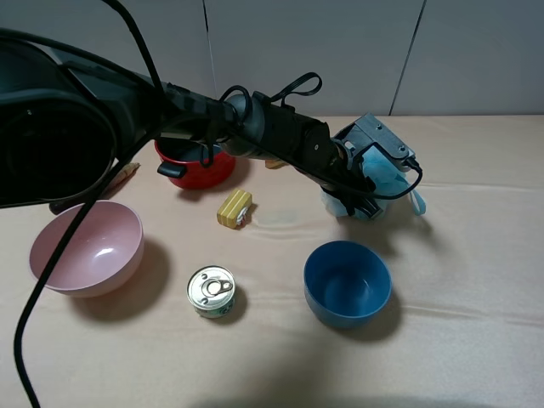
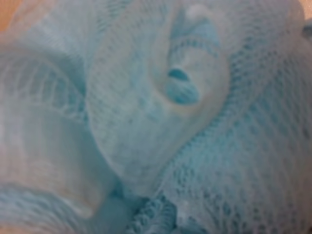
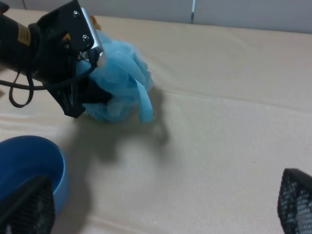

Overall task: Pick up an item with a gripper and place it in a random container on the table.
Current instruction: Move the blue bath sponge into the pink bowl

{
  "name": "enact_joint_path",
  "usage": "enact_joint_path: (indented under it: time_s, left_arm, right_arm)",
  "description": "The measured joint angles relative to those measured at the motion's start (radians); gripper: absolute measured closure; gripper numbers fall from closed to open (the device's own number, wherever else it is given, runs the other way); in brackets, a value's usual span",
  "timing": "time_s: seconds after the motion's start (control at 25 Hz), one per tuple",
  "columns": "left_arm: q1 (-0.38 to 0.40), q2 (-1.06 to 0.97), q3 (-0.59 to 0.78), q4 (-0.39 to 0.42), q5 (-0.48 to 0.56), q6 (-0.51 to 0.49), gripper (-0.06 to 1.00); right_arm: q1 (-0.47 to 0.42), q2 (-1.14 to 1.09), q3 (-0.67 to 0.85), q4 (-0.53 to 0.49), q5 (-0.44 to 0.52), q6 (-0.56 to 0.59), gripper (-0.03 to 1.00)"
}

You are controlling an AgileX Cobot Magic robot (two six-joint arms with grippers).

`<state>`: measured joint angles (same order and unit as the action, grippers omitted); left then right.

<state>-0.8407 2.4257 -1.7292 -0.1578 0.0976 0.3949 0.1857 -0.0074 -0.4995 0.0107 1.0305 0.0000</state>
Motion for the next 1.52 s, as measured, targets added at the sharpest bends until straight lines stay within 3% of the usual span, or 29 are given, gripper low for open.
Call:
enact_joint_path:
  time_s: [0.4,0.88,1.28,1.52]
  left_arm:
    - [0.000,-0.024,0.000,0.000,0.026,0.002,0.47]
    - [0.000,-0.134,0.000,0.000,0.151,0.002,0.48]
    - [0.001,-0.260,0.000,0.000,0.292,0.003,0.49]
    - [0.026,-0.364,0.000,0.003,0.470,0.003,0.49]
  right_arm:
    - [0.000,0.000,0.000,0.000,0.000,0.000,0.27]
    - [0.000,0.000,0.000,0.000,0.000,0.000,0.27]
    - [0.000,0.000,0.000,0.000,0.000,0.000,0.27]
    - [0.000,0.000,0.000,0.000,0.000,0.000,0.27]
